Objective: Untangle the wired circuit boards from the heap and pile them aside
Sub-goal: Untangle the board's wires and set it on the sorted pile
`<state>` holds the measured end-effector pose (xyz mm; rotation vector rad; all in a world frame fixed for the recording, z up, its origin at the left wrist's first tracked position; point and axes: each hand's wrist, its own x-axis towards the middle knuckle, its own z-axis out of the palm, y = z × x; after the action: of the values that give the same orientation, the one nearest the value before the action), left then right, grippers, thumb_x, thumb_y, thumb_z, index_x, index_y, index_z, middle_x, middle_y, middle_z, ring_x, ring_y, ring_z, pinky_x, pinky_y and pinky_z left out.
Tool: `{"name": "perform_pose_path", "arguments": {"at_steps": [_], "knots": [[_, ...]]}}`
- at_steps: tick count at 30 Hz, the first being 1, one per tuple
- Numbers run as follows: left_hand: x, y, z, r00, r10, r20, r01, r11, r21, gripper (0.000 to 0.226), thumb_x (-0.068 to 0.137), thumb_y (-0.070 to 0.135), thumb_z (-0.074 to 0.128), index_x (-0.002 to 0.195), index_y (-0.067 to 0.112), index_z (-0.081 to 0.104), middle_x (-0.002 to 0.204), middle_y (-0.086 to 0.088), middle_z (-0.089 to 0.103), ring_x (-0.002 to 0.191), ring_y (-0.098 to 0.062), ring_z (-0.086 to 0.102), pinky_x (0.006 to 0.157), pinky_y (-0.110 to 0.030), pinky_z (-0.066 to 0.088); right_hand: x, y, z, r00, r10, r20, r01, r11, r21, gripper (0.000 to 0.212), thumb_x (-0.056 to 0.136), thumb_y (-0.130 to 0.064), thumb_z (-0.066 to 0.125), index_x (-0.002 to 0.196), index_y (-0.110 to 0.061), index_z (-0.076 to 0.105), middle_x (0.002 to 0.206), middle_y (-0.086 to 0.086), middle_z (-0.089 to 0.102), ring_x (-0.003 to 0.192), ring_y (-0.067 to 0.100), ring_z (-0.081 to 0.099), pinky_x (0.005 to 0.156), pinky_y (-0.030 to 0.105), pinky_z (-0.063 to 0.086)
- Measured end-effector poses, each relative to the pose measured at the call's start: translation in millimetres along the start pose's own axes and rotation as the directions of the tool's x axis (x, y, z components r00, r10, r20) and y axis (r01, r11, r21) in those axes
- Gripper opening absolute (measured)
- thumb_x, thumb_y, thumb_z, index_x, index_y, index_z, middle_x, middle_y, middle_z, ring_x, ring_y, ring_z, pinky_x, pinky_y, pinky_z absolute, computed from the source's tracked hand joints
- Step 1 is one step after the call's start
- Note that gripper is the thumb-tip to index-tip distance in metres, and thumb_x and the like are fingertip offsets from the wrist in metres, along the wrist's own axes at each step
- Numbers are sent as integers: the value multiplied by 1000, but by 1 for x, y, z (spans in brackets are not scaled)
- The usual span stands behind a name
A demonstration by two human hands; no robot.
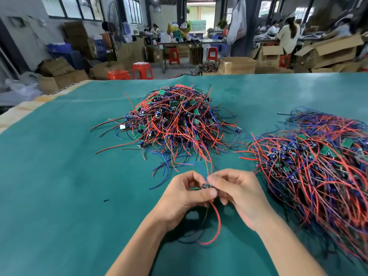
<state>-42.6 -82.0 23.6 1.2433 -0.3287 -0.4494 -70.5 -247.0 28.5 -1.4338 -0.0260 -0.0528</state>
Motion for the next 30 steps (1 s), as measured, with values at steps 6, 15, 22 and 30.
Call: {"name": "perform_pose_path", "arguments": {"at_steps": [6,15,22,30], "knots": [[1,-6,2,994,86,-71,-68,971,229,44,66,16,88,90,3,54,82,-26,63,74,-24,56,59,-26,39,5,5,-2,996,90,-5,-89,995,41,11,76,-10,85,83,-4,80,79,19,74,62,20,59,51,23,44],[-1,1,-4,984,-81,161,64,992,106,8,95,14,61,97,7,64,97,-20,73,83,-24,73,49,-17,45,10,3,-10,993,65,-94,-38,964,264,13,75,-12,76,84,-6,69,70,7,65,53,15,53,52,21,45],[-4,3,-9,861,-198,468,240,970,-31,29,98,6,56,127,4,60,135,-17,61,127,-26,58,80,-21,55,11,-2,-20,989,148,-2,-139,933,332,15,75,-8,73,88,-8,66,80,13,72,59,13,64,52,23,52],[0,-5,6,966,-103,237,92,994,58,10,94,22,64,91,15,70,98,-16,72,66,-15,66,49,-15,36,8,1,-22,986,149,79,-166,947,276,23,75,-5,74,98,-3,74,85,17,72,68,22,67,58,28,57]]}}
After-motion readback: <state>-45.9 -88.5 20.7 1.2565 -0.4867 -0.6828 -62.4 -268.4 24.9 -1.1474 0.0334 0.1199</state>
